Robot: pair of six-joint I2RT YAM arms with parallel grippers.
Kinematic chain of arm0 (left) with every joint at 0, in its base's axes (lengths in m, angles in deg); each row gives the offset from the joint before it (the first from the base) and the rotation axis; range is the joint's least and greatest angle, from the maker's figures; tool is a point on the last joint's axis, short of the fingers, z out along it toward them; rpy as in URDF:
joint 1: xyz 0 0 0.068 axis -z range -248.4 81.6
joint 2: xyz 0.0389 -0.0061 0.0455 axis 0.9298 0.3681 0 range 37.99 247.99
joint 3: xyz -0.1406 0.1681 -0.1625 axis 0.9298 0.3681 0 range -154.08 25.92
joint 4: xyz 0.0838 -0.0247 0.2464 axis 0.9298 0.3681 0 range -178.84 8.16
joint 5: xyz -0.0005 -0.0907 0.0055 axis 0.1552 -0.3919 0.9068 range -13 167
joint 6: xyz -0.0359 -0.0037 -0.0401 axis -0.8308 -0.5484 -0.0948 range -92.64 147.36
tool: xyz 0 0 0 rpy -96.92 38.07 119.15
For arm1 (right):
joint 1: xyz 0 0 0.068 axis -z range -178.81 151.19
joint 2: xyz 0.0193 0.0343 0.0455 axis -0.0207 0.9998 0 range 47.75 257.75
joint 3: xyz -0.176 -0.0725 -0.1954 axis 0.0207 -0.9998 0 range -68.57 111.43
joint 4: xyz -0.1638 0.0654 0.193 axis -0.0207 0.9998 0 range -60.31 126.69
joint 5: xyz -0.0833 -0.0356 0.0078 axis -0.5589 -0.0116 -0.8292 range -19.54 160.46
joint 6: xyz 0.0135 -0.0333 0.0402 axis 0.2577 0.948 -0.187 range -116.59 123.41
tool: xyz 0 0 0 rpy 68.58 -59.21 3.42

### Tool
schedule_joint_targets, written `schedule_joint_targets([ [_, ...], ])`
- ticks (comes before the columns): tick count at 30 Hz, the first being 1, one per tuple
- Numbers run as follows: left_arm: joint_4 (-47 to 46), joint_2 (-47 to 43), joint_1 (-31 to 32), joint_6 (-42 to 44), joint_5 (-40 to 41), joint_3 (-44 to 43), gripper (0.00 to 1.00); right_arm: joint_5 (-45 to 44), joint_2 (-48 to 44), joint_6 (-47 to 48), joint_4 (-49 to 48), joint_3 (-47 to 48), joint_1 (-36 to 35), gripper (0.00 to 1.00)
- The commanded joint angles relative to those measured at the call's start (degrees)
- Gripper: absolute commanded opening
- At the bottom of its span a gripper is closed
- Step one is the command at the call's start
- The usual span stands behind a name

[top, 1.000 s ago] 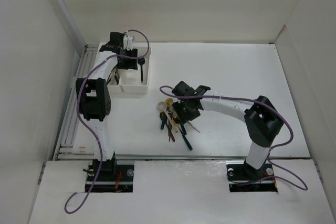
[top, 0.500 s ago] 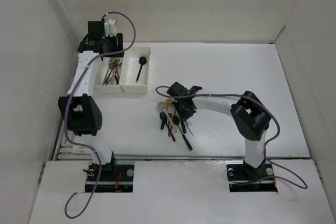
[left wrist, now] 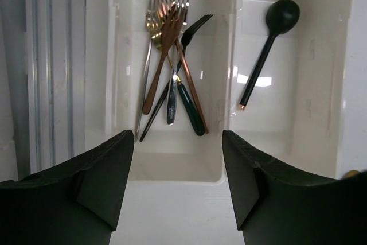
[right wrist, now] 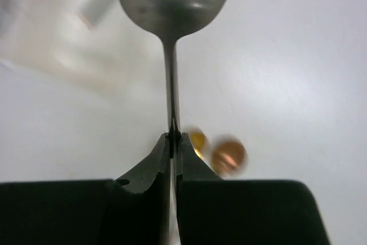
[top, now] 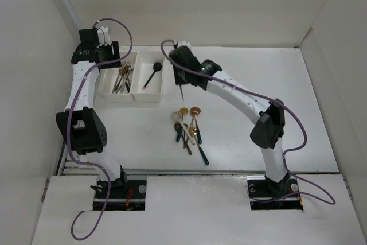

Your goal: Sort the eating utensils into containers

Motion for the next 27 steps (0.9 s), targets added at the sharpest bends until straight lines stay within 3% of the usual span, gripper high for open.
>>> schedule_joint_targets([
  [1, -2.41, -4.84, -0.92, -1.23, 1.6, 2.15, 0.6, -3.05, 5.31, -3.81, -6.43, 16.86, -0.09, 0.0],
  [3, -2.94, -5.37, -1.45, -1.24, 1.6, 2.94, 0.6, -0.85, 9.52, -4.96, -13.86, 22.86, -0.09, 0.0],
  [6, -2.94, -5.9, -1.45, -1.24, 1.6, 3.56, 0.6, 1.44, 11.56, -4.96, -29.66, 20.25, -0.09, 0.0],
  [8, -2.94, -5.9, -1.45, -1.24, 1.08, 3.56, 0.6, 1.44, 14.46, -6.89, -34.29, 19.7, -0.09, 0.0],
  [11, -3.47, -5.9, -1.45, -1.24, 1.07, 3.56, 0.6, 0.47, 20.94, -9.17, -35.01, 26.1, -0.09, 0.0],
  [13, -3.47, -5.9, -1.45, -1.24, 1.07, 4.09, 0.6, 4.33, 23.77, -9.18, -35.01, 29.79, -0.09, 0.0],
  [18, -3.47, -5.9, -1.98, -1.24, 0.47, 4.61, 0.6, 6.55, 28.35, -10.41, -33.61, 30.69, -0.09, 0.0],
  [21, -3.47, -5.9, -1.98, -1.24, -0.07, 4.61, 0.6, 6.88, 28.36, -10.41, -31.59, 29.2, 0.44, 0.21],
  [22, -3.47, -5.9, -1.98, -1.24, -0.07, 4.61, 0.6, 7.59, 28.36, -10.41, -31.59, 29.2, 0.44, 0.38],
  [26, -3.47, -5.9, -1.98, -1.24, -1.2, 4.61, 0.6, 10.58, 26.16, -10.41, -30.79, 29.2, 0.97, 0.8],
  [27, -3.47, -5.9, -1.98, -1.24, -1.21, 4.61, 0.6, 10.58, 25.38, -10.41, -31.58, 29.2, 0.97, 0.83],
])
